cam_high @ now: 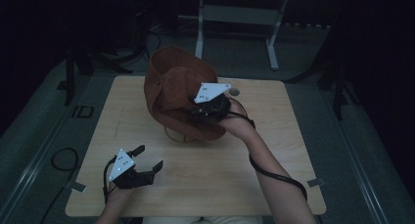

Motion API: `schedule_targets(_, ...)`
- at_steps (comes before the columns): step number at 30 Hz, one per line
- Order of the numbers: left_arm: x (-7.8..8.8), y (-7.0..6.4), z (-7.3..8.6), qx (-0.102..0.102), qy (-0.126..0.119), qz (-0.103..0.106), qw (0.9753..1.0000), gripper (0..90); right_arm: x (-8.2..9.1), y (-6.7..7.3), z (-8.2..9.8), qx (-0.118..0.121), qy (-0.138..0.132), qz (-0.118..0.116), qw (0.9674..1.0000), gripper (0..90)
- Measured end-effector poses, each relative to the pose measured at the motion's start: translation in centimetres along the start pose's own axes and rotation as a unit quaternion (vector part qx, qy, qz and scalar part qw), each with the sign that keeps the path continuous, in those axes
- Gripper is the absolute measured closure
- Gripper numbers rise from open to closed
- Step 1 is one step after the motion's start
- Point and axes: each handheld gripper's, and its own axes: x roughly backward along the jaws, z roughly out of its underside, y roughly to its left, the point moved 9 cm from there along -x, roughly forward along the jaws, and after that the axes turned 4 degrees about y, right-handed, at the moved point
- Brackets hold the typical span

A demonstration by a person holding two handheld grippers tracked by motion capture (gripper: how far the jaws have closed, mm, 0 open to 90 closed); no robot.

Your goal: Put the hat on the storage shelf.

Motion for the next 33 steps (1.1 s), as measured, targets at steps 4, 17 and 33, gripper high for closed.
schedule_targets(4, 0.1, 0.1, 0.1, 0.001, 0.000, -0.001, 1.0000, 12.7, 0.6, 0.3, 0.3, -0.016, -0.009, -0.008, 0.9998, 48.4)
schedule_targets(17, 0.0, 0.0, 0.2, 0.002, 0.002, 0.000, 1.0000, 12.7, 2.9, -0.4, 1.8, -0.049, -0.029, -0.003, 0.9984, 38.0)
schedule_targets(33, -0.2, -0.2, 0.5, -0.002, 0.009, 0.002, 1.0000, 12.7, 4.9, -1.0, 6.2, -0.110, -0.035, -0.018, 0.9932, 14.1)
